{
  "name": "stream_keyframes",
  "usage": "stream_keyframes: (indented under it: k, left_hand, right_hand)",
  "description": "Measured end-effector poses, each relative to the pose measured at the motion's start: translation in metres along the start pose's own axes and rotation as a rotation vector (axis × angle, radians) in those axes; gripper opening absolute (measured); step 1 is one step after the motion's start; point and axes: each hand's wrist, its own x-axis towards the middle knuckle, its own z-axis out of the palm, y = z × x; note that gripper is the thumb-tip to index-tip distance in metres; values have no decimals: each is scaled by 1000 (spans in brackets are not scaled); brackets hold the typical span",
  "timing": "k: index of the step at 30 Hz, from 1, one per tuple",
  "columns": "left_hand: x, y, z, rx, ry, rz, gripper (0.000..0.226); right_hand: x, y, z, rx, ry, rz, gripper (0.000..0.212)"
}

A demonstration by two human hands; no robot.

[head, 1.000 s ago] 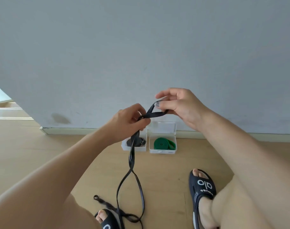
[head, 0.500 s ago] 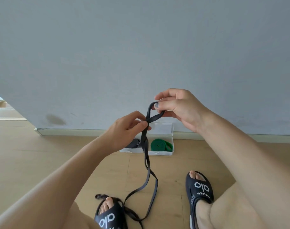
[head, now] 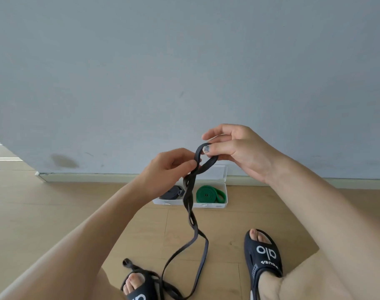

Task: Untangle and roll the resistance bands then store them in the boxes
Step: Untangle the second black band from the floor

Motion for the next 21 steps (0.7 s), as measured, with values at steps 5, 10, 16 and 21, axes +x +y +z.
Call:
stream_keyframes:
  k: [5, 10, 16, 21]
  left_hand:
    - [7, -6, -2, -20, 15, -27, 12]
    - [16, -4, 1, -101, 2, -18, 12]
    - [21, 1, 0, -150, -3, 15, 18]
    - [19, 1, -3, -164, -52, 44, 22]
  right_hand:
    - [5, 1, 8, -66, 44, 1, 22]
    - [12, 3, 14, -102, 112, 3, 14]
    - [15, -3, 16, -33, 186, 31, 18]
    - [15, -5, 15, 20, 204, 94, 22]
